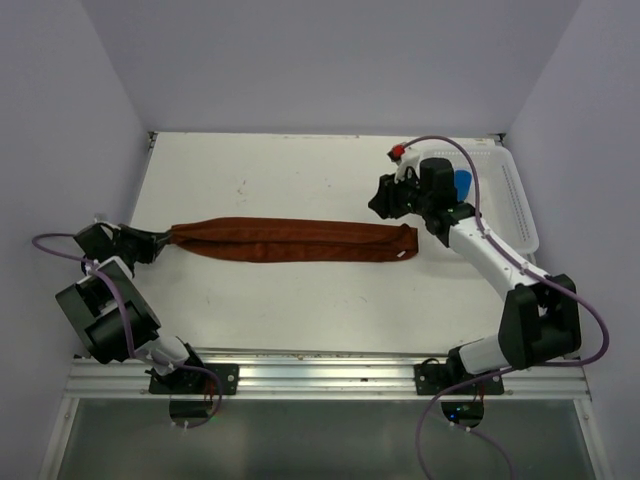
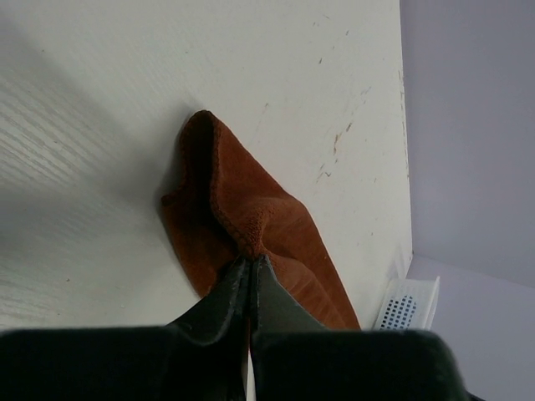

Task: Roll the towels
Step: Fold the towel

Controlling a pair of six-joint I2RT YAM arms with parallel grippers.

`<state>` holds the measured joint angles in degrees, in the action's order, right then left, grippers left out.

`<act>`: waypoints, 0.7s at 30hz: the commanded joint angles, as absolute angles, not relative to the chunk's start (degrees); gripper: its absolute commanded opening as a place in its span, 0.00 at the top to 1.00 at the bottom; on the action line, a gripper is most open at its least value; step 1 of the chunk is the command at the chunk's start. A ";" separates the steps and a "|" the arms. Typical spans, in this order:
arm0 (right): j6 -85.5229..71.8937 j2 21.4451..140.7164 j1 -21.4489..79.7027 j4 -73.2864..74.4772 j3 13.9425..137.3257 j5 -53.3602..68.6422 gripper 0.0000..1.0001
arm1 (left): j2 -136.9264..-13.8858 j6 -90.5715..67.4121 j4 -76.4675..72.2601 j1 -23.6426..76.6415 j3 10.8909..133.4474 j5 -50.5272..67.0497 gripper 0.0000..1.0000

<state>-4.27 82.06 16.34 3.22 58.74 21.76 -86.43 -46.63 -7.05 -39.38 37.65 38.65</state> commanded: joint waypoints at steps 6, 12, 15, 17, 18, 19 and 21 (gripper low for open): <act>8.95 85.34 16.08 22.23 67.76 10.91 0.58 | -85.78 -44.38 -5.45 -40.25 41.92 37.44 1.00; 10.11 89.20 12.92 24.17 69.69 13.52 0.54 | -86.04 -44.12 -4.22 -40.78 43.33 35.60 1.00; 10.37 90.96 11.69 24.61 70.49 16.34 0.54 | -87.01 -43.68 -3.52 -40.87 44.29 35.68 1.00; 10.63 91.75 10.82 25.14 71.01 17.83 0.54 | -87.54 -43.68 -3.86 -40.96 44.38 35.86 1.00; 10.72 92.02 10.46 25.22 71.02 18.19 0.54 | -87.71 -43.77 -4.04 -40.87 44.38 35.95 1.00; 10.98 92.72 10.46 25.31 71.10 18.37 0.53 | -87.63 -43.77 -4.22 -40.87 44.47 35.95 1.00; 11.34 93.34 9.67 25.49 71.02 18.89 0.53 | -87.71 -43.77 -4.22 -40.96 44.65 35.86 1.00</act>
<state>9.58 92.75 10.35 23.94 68.58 15.94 -87.31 -45.21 -2.83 -39.79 42.00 36.73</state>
